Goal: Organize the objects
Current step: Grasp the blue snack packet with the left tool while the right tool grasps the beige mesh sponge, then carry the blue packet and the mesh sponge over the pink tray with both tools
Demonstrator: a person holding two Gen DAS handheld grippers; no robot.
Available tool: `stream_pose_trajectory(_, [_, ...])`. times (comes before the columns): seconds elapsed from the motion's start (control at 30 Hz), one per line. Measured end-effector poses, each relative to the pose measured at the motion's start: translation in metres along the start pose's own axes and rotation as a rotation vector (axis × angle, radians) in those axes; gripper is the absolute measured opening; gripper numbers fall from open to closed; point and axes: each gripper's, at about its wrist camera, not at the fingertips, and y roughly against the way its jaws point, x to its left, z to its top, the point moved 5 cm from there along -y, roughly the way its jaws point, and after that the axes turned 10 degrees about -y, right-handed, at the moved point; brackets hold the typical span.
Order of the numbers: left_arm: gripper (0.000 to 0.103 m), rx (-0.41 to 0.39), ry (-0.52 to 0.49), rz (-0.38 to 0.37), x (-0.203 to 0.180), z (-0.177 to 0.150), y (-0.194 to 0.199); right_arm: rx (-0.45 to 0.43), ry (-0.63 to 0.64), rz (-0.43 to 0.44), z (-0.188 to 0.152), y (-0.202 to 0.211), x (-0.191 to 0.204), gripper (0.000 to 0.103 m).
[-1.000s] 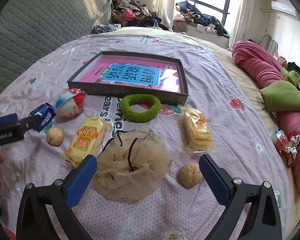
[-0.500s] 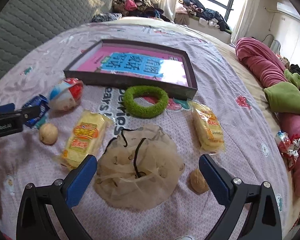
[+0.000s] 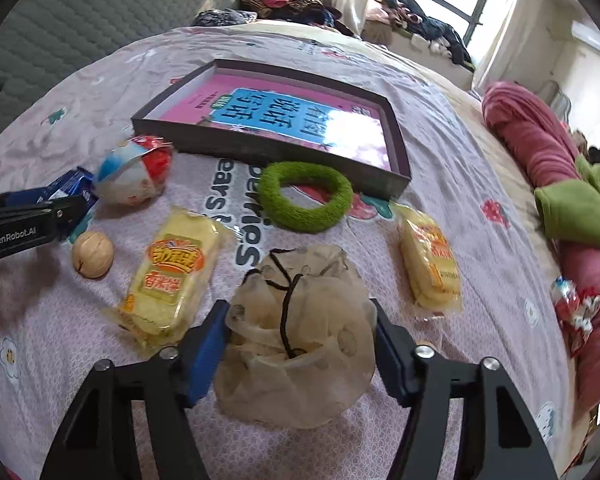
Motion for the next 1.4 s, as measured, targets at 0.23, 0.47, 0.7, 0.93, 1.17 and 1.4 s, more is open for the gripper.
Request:
stream_pose_trajectory(0.23, [0.058, -0.005, -0.028, 0.010, -0.007, -0.002, 0.004, 0.018, -0.033, 0.107, -0.003, 0.002, -0.002, 0.033])
stream_pose_trajectory(0.47, [0.058, -0.020, -0.040, 0.019, -0.013, -0.004, 0.016, 0.027, -0.145, 0.230, -0.008, 0.014, -0.016, 0.027])
stream_pose_trajectory(0.7, [0.058, -0.036, -0.033, 0.016, -0.013, -0.005, 0.030, -0.005, -0.162, 0.240, -0.008, 0.030, -0.018, 0.027])
stream_pose_trajectory(0.93, [0.058, -0.069, -0.039, 0.003, -0.023, -0.011, 0.056, -0.036, -0.154, 0.216, -0.006, 0.043, -0.017, 0.027])
stream_pose_trajectory(1.17, [0.058, -0.108, -0.061, -0.007, -0.038, -0.013, 0.081, -0.070, -0.157, 0.195, -0.003, 0.058, -0.022, 0.027])
stream_pose_trajectory(1.4, [0.058, -0.117, -0.075, 0.001, -0.055, -0.014, 0.095, -0.094, -0.158, 0.200, 0.002, 0.070, -0.022, 0.027])
